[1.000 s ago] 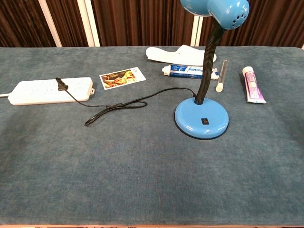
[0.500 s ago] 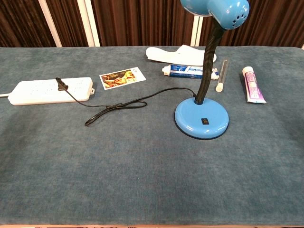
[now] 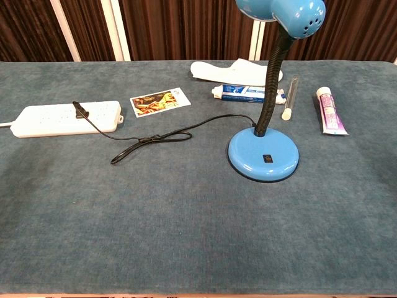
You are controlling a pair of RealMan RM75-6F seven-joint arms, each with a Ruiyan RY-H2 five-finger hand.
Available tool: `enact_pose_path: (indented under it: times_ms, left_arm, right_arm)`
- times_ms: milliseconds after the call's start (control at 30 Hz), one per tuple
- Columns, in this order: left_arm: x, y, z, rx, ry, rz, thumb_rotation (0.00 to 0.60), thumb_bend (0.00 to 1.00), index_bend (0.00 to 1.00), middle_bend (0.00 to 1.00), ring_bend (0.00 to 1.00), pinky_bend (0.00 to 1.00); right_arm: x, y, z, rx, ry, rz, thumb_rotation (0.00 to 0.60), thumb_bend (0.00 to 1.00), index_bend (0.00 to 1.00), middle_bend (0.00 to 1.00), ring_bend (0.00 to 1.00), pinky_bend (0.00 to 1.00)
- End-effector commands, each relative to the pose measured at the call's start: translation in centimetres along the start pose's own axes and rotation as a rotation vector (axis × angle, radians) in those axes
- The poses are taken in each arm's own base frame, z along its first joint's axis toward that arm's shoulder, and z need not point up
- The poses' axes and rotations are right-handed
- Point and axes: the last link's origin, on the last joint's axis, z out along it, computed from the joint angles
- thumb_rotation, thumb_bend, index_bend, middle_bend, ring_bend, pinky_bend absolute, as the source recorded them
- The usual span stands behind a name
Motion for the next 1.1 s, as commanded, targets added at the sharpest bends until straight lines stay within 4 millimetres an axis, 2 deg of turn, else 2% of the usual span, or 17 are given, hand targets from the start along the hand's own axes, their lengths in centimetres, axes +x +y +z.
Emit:
enact_pose_path:
  times_ms: [33, 233, 433, 600, 667, 800, 933, 1100]
  left_arm:
    - [0.1, 0.0, 0.0, 0.003, 0.001, -0.005, 0.6, 0.53, 0.22, 0.1, 0.01, 0.0]
    - [0.1, -0.1, -0.1, 0.008, -0.005, -0.014, 0.6, 0.53, 0.22, 0.1, 0.01, 0.0]
    - [0.0, 0.0, 0.0, 0.009, -0.013, -0.019, 0.6, 0.53, 0.22, 0.1, 0.01, 0.0]
    - [0.0, 0.0, 0.0, 0.013, -0.015, -0.025, 0.6, 0.53, 0.22, 0.1, 0.01, 0.0]
    - [0.0, 0.0, 0.0, 0.014, -0.016, -0.026, 0.6, 0.53, 0.22, 0.1, 0.01, 0.0]
    - [0.0, -0.1, -0.1, 0.022, -0.019, -0.035, 0.6, 0.53, 0.22, 0.1, 0.01, 0.0]
    - [0.0, -0.2, 0.0, 0.028, -0.021, -0.039, 0.6, 0.53, 0.22, 0.1, 0.01, 0.0]
    - [0.0, -0.2, 0.0, 0.032, -0.022, -0.041, 0.6, 0.53, 0.22, 0.1, 0.01, 0.0]
  right_arm:
    - [-0.2, -0.5, -0.2, 0.025, -0.033, 0.024, 0.6, 0.19, 0.06, 0.02, 0.08, 0.03]
    - [-0.7, -2.0, -0.2, 0.078, -0.101, 0.046, 0.6, 0.19, 0.06, 0.14, 0.24, 0.21]
    - [-1.4, -4.5, 1.5, 0.161, -0.179, 0.025, 0.6, 0.19, 0.06, 0.28, 0.38, 0.36]
    - [-2.9, -7.6, 3.0, 0.225, -0.268, 0.023, 0.6, 0.29, 0.06, 0.45, 0.53, 0.46]
    - [-3.4, -8.5, 3.4, 0.239, -0.293, 0.028, 0.6, 0.33, 0.06, 0.49, 0.56, 0.49]
    - [-5.3, -10.9, 4.7, 0.268, -0.371, 0.029, 0.6, 0.39, 0.05, 0.52, 0.6, 0.55]
    - [-7.1, -13.5, 5.8, 0.298, -0.425, -0.004, 0.6, 0.41, 0.04, 0.52, 0.61, 0.6]
    - [-8.4, -16.1, 6.7, 0.306, -0.459, -0.005, 0.6, 0.43, 0.04, 0.52, 0.61, 0.65]
